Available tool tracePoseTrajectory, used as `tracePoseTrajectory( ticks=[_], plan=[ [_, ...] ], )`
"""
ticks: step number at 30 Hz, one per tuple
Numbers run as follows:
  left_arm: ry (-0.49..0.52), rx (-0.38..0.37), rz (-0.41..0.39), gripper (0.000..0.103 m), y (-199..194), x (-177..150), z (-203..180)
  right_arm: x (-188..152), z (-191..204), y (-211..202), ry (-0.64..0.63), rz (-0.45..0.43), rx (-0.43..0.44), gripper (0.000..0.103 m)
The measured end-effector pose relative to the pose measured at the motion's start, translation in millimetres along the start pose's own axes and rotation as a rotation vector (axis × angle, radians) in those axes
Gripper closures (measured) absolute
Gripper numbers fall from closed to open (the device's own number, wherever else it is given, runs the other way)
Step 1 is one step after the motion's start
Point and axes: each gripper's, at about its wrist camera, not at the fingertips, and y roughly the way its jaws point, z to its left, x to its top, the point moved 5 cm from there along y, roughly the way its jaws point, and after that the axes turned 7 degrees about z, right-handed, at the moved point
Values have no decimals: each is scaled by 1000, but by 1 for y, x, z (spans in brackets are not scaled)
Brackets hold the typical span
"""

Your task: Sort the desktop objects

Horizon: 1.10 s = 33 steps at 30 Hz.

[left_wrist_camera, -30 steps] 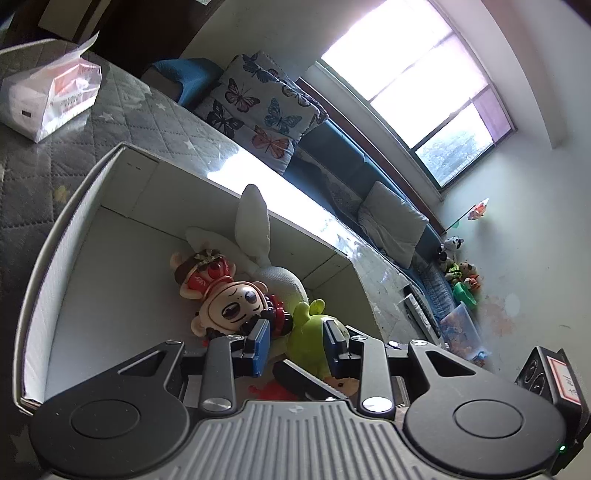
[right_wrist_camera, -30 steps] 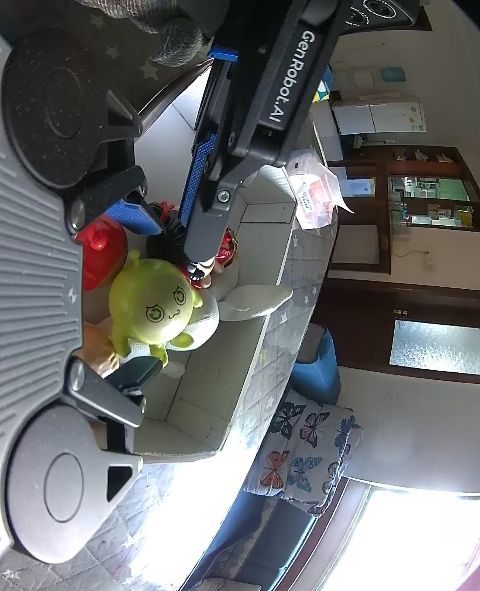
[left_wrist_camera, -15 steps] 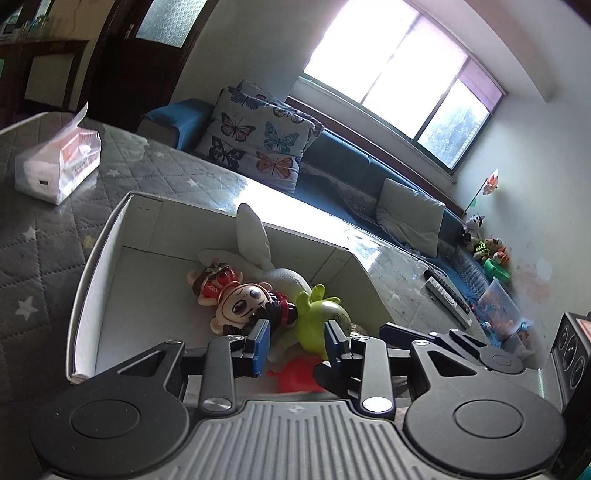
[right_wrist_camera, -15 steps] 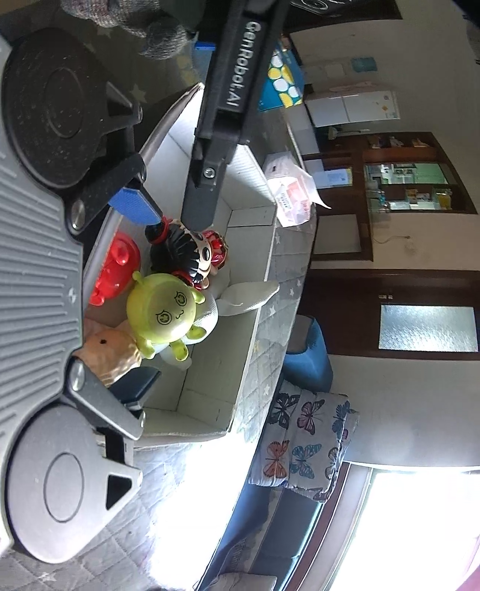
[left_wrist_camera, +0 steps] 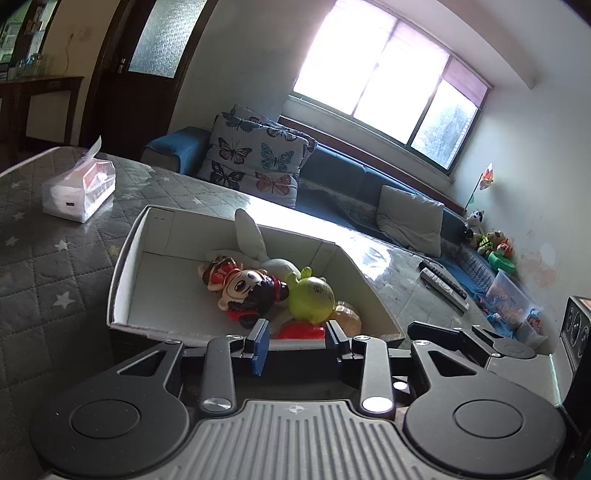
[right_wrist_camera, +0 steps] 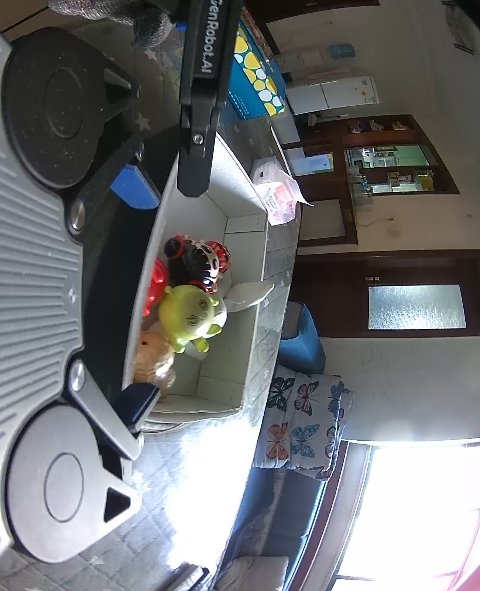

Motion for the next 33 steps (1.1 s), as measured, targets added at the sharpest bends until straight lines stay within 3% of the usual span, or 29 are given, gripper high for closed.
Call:
tracePoseTrajectory(
  ticks=[10, 15, 33],
  plan=[
    [87, 110, 39, 67, -5, -35, -4, -29, 8, -7, 55, 59, 11, 0],
    [151, 216, 49, 67, -3, -48, -6, -48, 15, -8, 63, 92, 2, 0],
    [174, 320, 50, 67, -11, -76, -6, -77, 13, -17, 152, 117, -35, 0]
  ],
)
